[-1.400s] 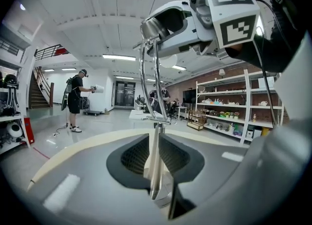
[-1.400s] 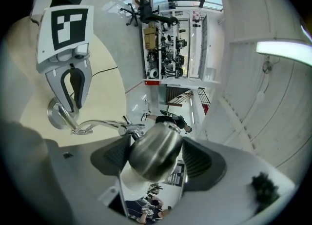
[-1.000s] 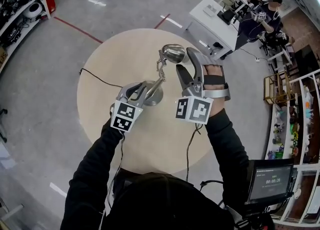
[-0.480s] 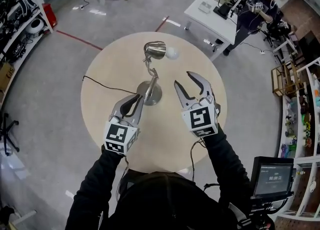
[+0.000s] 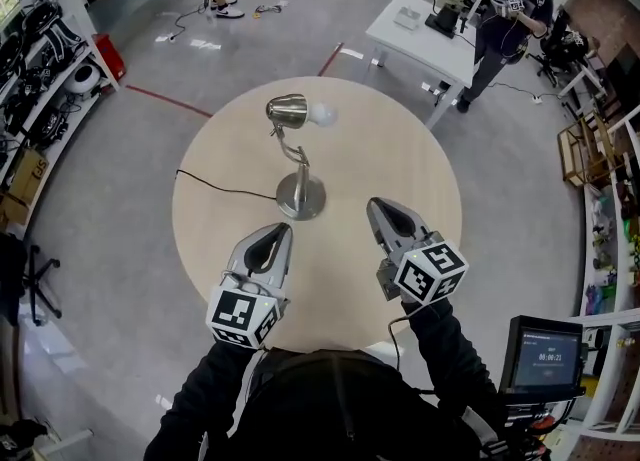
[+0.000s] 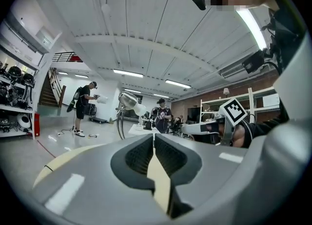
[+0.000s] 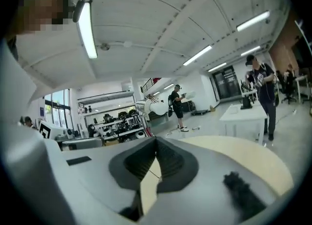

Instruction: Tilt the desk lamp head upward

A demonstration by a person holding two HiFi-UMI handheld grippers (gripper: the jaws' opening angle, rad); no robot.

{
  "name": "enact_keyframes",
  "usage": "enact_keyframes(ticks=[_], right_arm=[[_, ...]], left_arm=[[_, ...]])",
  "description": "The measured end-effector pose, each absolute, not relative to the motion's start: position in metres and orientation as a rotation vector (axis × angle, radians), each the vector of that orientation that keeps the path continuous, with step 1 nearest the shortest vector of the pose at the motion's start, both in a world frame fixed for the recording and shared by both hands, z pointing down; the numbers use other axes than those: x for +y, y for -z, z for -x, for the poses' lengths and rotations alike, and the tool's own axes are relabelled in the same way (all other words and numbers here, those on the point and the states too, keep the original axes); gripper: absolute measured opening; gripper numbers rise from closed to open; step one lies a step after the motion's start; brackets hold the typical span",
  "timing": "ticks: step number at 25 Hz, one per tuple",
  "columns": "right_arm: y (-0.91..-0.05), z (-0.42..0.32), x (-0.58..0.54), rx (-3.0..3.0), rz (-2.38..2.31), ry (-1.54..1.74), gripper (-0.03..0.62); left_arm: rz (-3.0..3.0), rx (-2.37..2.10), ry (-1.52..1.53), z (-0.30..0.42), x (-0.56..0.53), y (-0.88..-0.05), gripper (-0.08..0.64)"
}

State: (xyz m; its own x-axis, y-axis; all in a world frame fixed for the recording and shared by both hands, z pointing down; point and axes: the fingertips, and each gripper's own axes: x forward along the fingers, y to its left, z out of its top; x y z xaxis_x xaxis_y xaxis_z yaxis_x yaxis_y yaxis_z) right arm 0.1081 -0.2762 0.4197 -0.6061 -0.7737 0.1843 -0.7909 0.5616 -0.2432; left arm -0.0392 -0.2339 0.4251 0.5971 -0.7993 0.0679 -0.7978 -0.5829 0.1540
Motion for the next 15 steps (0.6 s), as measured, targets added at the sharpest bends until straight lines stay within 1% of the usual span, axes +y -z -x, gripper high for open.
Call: enact_keyframes(ticks=[6, 15], right_arm=[[-0.427, -0.119, -0.258, -2.79, -1.351, -0.622, 0.005], [-0.421, -0.112, -0.248, -2.843, -1.299, -0.608, 0.005]], left_arm=[[-2.645, -1.364, 0.017, 0.036, -0.223, -0.417, 0.017], [-2.654, -1.354, 0.032, 0.024, -0.218, -0.409, 0.014]])
